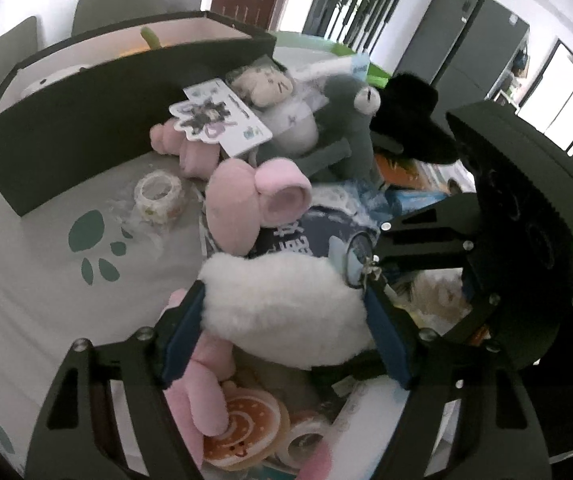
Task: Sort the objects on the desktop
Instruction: 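Lift the keychain with its white bow plush out of the pile with the right tool, then carry the keychain plush with the right tool over the black box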
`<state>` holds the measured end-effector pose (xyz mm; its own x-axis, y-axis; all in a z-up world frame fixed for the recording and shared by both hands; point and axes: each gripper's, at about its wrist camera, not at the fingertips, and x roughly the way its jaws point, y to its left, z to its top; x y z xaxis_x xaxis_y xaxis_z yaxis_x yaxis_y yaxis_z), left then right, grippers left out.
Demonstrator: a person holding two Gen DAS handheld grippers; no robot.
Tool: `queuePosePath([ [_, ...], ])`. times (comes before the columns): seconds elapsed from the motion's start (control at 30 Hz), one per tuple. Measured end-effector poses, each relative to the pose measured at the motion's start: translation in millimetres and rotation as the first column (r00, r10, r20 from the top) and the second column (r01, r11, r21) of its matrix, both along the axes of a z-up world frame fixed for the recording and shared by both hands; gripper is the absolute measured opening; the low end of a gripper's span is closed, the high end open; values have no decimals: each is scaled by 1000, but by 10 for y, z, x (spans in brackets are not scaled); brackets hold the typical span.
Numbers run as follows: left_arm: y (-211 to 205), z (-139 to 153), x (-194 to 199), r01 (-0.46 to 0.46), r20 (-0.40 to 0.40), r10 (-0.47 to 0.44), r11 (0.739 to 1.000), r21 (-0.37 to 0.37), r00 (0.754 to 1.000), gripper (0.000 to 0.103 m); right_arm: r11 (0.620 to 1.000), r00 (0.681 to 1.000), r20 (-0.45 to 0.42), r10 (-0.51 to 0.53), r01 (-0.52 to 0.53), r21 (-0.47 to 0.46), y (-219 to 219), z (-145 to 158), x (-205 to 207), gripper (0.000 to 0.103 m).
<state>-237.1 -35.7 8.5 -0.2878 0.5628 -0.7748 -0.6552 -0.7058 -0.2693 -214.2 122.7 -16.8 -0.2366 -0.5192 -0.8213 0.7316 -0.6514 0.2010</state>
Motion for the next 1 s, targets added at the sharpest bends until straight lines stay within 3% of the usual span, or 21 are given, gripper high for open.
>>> queuePosePath([
  [0.5, -44, 547, 39, -26, -89, 35, 995, 97, 995, 76, 997, 993, -100, -56, 50, -63, 121, 554, 150, 44],
  [1.0, 67, 1105, -5, -3, -192, 39, 983, 184, 981, 76, 982, 963, -213, -165, 141, -126, 433, 1250, 167, 44],
])
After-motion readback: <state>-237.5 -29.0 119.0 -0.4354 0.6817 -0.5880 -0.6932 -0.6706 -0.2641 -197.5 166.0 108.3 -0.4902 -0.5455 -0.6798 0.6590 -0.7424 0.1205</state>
